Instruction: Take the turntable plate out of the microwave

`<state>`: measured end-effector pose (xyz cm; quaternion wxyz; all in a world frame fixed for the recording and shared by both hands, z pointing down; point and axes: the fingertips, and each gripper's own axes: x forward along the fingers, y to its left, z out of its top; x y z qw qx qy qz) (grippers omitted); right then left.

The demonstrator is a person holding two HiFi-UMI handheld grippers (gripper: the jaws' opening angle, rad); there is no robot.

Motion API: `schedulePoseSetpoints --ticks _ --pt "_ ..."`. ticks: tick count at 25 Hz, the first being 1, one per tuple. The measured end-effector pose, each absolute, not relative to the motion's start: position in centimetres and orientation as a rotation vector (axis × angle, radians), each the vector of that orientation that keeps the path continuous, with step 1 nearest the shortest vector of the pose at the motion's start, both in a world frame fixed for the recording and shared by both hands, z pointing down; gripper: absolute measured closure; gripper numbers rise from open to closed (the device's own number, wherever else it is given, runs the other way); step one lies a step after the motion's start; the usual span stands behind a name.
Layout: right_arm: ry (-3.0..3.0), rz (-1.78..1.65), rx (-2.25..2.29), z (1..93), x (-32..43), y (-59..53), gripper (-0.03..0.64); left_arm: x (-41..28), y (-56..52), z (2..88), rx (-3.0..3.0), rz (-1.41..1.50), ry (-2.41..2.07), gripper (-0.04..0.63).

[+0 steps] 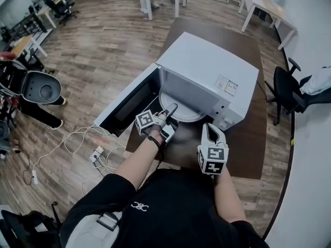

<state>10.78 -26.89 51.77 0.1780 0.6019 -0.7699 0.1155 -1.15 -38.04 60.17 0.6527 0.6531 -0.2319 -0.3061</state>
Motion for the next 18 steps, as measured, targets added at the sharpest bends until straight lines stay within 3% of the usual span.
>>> schedulePoseSetpoints --ticks 18 --pt "-2.257 0.405 1.76 51.4 9.1 -26.6 0.609 -7.8 -28.6 56.3 1.544 -0.759 -0.497 0.558"
